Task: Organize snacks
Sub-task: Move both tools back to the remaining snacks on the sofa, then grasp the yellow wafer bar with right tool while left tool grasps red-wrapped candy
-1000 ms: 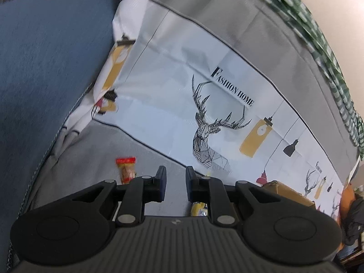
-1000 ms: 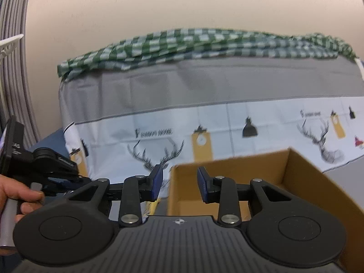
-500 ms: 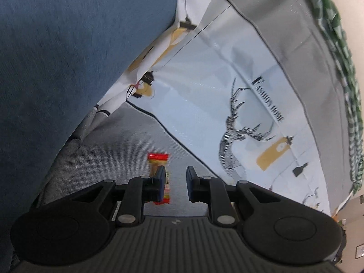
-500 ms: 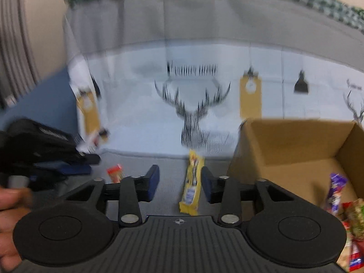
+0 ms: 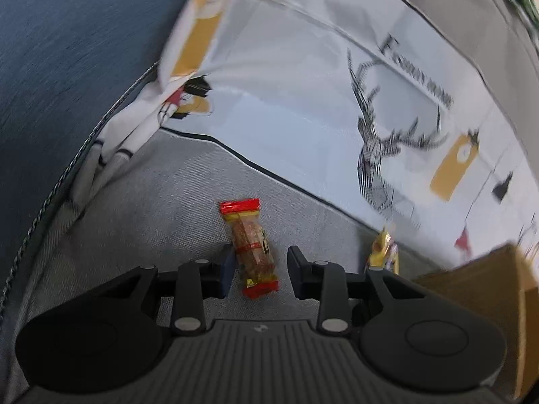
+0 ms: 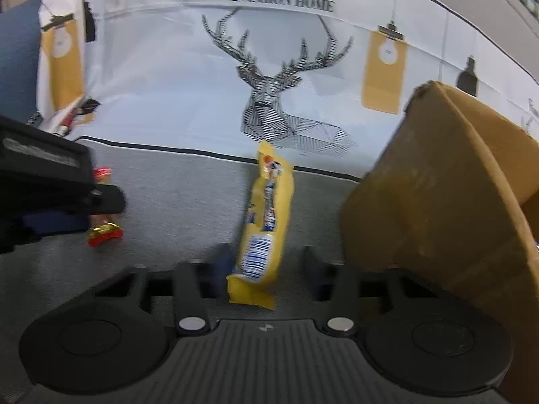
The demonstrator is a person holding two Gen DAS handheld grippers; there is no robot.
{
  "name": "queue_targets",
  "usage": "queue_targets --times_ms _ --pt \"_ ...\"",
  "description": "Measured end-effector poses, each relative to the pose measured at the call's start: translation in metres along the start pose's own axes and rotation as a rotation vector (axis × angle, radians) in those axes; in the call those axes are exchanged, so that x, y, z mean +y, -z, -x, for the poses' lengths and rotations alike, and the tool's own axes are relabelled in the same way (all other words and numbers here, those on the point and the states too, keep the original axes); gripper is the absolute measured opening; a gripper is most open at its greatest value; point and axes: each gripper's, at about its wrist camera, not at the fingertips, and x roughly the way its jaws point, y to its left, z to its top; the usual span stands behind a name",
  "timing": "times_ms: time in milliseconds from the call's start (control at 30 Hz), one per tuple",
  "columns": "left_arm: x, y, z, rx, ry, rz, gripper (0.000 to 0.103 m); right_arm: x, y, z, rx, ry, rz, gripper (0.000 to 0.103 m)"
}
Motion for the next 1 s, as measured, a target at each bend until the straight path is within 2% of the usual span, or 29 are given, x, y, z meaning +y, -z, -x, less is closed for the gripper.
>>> queue_targets --times_ms 67,233,367,500,667,800,933,1000 --pt "0.0 0.001 0.0 0.006 -0.006 -0.015 0.02 0.0 -0.001 0.0 0.0 -0.013 0.0 0.025" --pt "0.012 0.001 0.01 0.013 0.015 0.005 0.017 0.001 0.005 0.032 -0.013 -0.083 0.0 0.025" --pt "0.021 0.01 0.028 0.031 0.04 0.023 0.017 -0.006 0.021 0.078 -0.022 -0.146 0.012 0.026" --pt "0.031 0.029 0.048 0.062 0.085 0.059 0.017 -0.024 0.055 0.146 -0.093 -0.184 0.048 0.026" --pt "0.026 0.063 0.088 0.104 0.058 -0.05 0.017 -0.054 0.102 0.21 -0.079 -0.236 0.059 0.025" --pt "0.03 0.097 0.124 0.141 0.1 -0.059 0.017 -0.064 0.141 0.249 -0.056 -0.28 0.088 0.026" --pt "0.035 0.148 0.148 0.187 0.076 -0.097 0.017 -0.065 0.184 0.253 0.001 -0.287 0.09 0.026" --pt "0.038 0.173 0.152 0.217 0.073 -0.081 0.017 -0.065 0.201 0.247 0.023 -0.277 0.081 0.026"
